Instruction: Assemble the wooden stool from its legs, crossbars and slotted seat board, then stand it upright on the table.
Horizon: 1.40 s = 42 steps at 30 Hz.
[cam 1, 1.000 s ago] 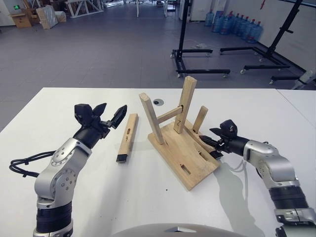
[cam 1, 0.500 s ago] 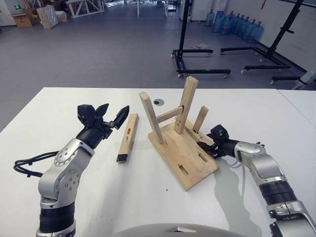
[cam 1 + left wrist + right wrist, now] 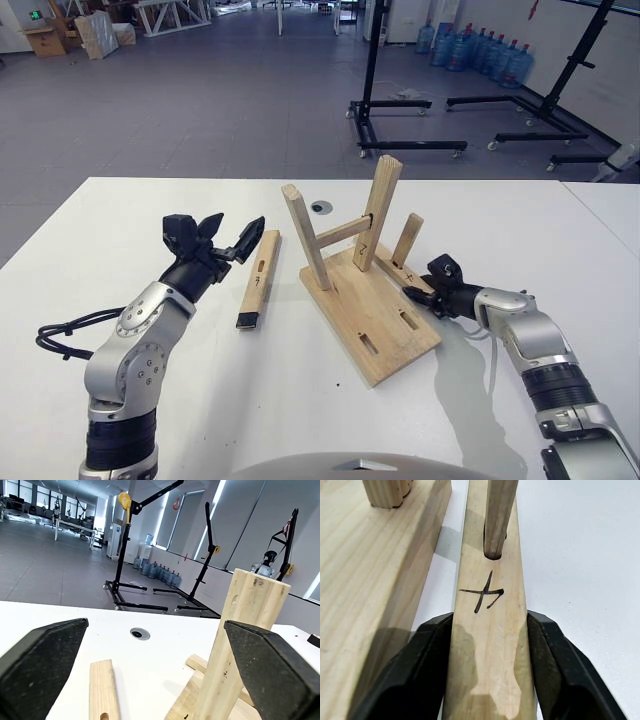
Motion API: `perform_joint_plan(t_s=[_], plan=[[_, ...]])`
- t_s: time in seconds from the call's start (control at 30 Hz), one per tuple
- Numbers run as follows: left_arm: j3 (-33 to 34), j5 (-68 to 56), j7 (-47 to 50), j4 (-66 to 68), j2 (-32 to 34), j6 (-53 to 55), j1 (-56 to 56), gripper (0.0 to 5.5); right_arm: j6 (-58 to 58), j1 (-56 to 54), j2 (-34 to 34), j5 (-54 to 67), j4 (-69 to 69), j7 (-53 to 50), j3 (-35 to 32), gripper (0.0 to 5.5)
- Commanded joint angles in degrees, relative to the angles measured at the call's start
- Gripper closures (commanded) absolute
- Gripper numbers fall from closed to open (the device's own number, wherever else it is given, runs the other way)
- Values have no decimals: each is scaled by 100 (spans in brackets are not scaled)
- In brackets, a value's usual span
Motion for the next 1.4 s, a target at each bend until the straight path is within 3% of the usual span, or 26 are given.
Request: perform_joint_plan(t_s=[0.03, 0.2, 0.33, 0.53, 0.67, 0.9, 1.4], plan=[[394, -538, -323, 44, 238, 153, 10, 53, -223, -210, -71, 314, 335, -64, -732, 338], [1107, -2613, -1187, -167, 708, 816, 294, 53, -176, -672, -388, 1584, 405, 389, -2257, 340], [1031, -3846, -1406, -468, 1082, 1243, 206, 53, 992, -530, -763, 3523, -1221, 1531, -2839, 340], [221, -4726, -1042, -301, 740, 1271, -497, 53, 1919, -25, -626, 5043, -2995, 2054, -2163, 340], [-87, -5496, -602, -96, 502, 1251, -745, 53, 2062, -39, -385, 5290, -3131, 1869, -1741, 340], [-551, -5624, -280, 277, 320, 1235, -1107, 53, 2021, -169, -78, 5276, -3089, 1696, -1118, 340], [-501, -5913, 326, 662, 116, 1121, -1617, 53, 1996, -37, 102, 5502, -3303, 1375, -848, 343]])
